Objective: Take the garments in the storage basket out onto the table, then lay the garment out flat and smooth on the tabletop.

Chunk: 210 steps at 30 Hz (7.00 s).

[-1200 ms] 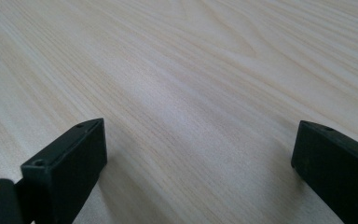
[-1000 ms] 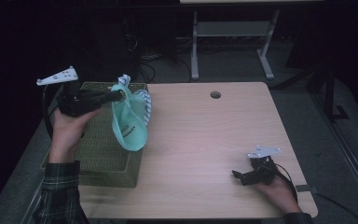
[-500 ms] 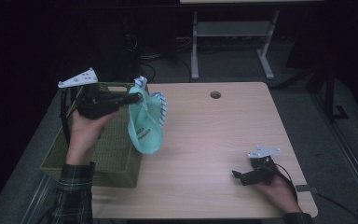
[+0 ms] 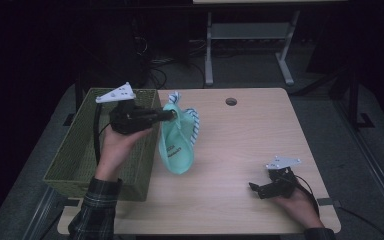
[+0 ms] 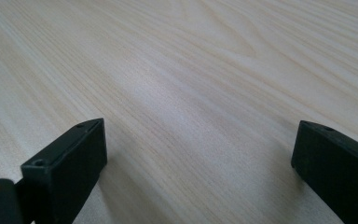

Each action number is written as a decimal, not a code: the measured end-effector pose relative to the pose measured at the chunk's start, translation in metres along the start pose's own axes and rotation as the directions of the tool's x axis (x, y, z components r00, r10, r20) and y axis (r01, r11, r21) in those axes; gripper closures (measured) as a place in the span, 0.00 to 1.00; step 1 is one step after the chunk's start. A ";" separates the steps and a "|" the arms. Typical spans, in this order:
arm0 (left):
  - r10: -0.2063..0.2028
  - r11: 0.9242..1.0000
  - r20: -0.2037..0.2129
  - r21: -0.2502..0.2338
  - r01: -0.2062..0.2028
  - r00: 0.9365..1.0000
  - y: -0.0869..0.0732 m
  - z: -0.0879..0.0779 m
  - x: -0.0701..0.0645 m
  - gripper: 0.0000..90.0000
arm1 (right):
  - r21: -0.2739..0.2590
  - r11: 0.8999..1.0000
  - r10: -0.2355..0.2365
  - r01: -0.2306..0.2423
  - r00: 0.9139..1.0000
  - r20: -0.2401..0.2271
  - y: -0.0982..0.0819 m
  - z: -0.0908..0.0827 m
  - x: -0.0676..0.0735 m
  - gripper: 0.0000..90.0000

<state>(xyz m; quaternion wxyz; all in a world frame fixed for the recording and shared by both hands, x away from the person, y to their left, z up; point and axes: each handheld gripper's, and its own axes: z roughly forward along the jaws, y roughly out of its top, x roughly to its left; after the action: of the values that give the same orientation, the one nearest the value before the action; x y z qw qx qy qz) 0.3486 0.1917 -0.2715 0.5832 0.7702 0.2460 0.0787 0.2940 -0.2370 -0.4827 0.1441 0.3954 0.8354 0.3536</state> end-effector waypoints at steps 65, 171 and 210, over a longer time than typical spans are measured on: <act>0.018 0.938 0.092 0.344 -0.049 0.996 -0.117 0.146 -0.015 0.89 | 0.000 1.000 -0.005 0.005 1.000 -0.003 0.000 0.000 0.000 0.03; 0.029 0.803 0.094 0.591 -0.079 0.995 -0.168 0.128 -0.069 0.97 | -0.023 1.000 -0.012 0.008 0.981 -0.192 0.084 0.048 -0.004 0.74; 0.002 0.798 0.104 0.599 -0.064 0.995 -0.168 0.126 -0.064 1.00 | -0.017 1.000 0.007 -0.006 0.999 0.044 0.055 0.027 -0.059 0.99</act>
<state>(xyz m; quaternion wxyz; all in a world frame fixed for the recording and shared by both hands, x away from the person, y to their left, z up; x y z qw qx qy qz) 0.2961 0.0864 -0.4572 0.3187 0.9224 0.2159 -0.0313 0.3766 -0.2446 -0.4658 0.1645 0.4046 0.8276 0.3525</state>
